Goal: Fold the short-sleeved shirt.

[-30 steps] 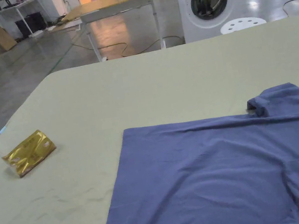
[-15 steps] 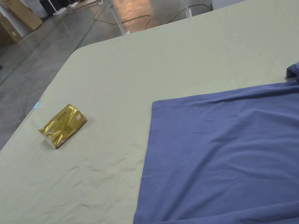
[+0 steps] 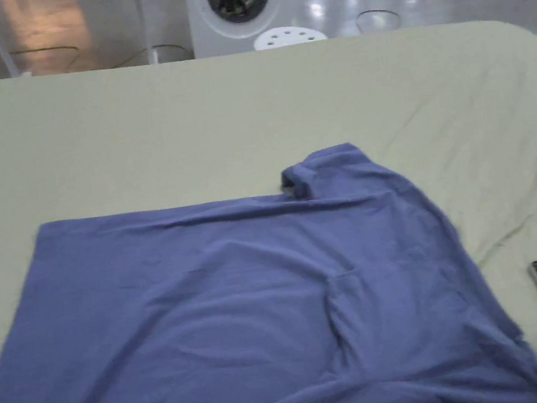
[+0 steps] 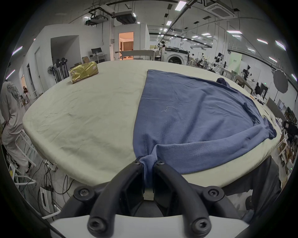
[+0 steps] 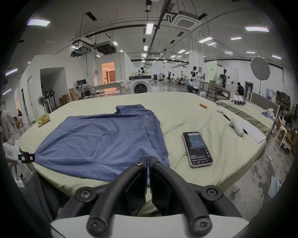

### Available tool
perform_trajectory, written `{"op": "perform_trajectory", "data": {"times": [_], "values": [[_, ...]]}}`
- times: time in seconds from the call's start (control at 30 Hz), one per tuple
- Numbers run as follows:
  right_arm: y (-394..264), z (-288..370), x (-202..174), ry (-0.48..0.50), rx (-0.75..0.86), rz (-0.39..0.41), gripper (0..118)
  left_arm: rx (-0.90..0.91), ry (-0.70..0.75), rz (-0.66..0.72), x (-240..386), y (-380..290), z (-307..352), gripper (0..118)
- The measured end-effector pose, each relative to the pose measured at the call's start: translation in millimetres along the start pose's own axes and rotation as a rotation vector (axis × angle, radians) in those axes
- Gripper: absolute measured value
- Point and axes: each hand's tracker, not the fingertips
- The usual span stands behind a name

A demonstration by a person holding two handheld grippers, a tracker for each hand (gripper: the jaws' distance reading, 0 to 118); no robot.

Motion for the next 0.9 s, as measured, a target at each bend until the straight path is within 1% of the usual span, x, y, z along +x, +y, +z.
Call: {"op": "perform_trajectory", "data": {"times": [0.03,0.07,0.13,0.17,0.27,0.37,0.43,0.5,0.53,0.57,0.6,0.63,0.67,0.7,0.77,0.8,0.87,0.9], "values": [[-1,-1,2,-0.005,-0.002,-0.001,17,-0.004,0.002,-0.01,0,0,-1,6],[-5,-2,10,-0.009,-0.012,-0.001,22,-0.007,0.005,-0.017,1,0,-2,6],[-10,-8,17,-0.016,-0.054,0.009,48,-0.014,0.011,-0.029,8,3,0,6],[-13,-12,19,-0.016,-0.069,0.017,55,-0.016,0.014,-0.035,9,3,0,6],[-23,-28,24,-0.01,-0.138,0.039,56,-0.018,0.018,-0.046,10,3,-1,6],[-30,-47,27,-0.015,-0.182,0.041,56,-0.018,0.017,-0.041,10,3,0,6],[-30,-58,31,-0.032,-0.195,0.03,56,-0.017,0.015,-0.034,9,3,0,6],[-31,-70,38,-0.033,-0.213,-0.005,56,-0.016,0.013,-0.029,9,4,0,6],[-32,-74,42,-0.023,-0.216,-0.024,54,-0.015,0.013,-0.027,8,4,0,6],[-34,-76,46,-0.009,-0.225,-0.038,44,-0.015,0.012,-0.023,8,4,0,6],[-35,-78,47,0.015,-0.235,-0.062,22,-0.015,0.012,-0.02,8,4,0,6],[-37,-79,48,0.039,-0.247,-0.089,12,-0.016,0.012,-0.015,8,4,0,6],[-39,-78,48,0.049,-0.239,-0.104,10,-0.018,0.015,-0.012,10,6,1,6],[-40,-77,47,0.04,-0.237,-0.091,8,-0.019,0.018,-0.012,12,7,1,6],[-39,-74,44,0.024,-0.219,-0.038,6,-0.016,0.017,-0.013,13,9,5,6],[-37,-72,43,0.021,-0.209,-0.034,5,0.025,-0.011,0.02,11,9,10,6],[-30,-67,41,0.027,-0.185,-0.039,4,0.052,-0.046,0.102,3,16,16,5],[-24,-64,41,0.035,-0.155,-0.038,4,0.071,-0.036,0.117,-1,24,17,5]]}}
